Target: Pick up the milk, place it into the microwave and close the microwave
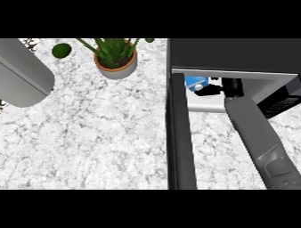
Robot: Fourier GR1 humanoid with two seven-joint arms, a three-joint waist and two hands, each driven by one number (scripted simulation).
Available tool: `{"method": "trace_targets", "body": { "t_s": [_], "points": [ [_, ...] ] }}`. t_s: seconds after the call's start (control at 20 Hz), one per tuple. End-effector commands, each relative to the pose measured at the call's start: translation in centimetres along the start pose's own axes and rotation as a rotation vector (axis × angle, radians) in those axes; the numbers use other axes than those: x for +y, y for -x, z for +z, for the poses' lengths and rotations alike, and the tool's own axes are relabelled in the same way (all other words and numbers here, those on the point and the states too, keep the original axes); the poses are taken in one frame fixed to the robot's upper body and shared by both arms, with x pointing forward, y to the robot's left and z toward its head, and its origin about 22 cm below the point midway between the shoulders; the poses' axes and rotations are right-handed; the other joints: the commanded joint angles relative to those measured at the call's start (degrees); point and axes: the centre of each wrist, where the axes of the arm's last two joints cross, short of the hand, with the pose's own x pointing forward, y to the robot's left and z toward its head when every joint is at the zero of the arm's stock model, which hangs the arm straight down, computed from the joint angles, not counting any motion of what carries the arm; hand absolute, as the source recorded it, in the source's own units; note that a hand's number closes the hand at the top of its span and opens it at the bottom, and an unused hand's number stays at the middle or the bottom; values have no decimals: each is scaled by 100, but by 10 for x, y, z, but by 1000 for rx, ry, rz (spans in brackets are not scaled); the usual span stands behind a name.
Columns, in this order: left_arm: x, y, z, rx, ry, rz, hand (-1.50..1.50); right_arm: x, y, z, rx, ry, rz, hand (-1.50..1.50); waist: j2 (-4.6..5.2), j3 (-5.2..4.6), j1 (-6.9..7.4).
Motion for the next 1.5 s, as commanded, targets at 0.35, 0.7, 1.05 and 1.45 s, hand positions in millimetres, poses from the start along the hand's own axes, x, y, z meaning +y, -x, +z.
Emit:
{"method": "trace_targets", "body": {
  "t_s": [0.35,0.7,1.05,1.45],
  "points": [
    [0,1,-9,-24,34,8,-150,-30,5,-27,-41,178,256,150,129,4,257],
    [-2,16,-19,-3,51,30,-150,-40,14,-25,-65,183,430,150,214,3,321],
    [6,14,-25,0,68,-24,-150,-80,52,3,253,367,654,-150,323,-17,425],
    [5,24,-33,12,87,-35,-150,-52,22,-23,-9,185,492,-150,241,20,398]
  ]
}}
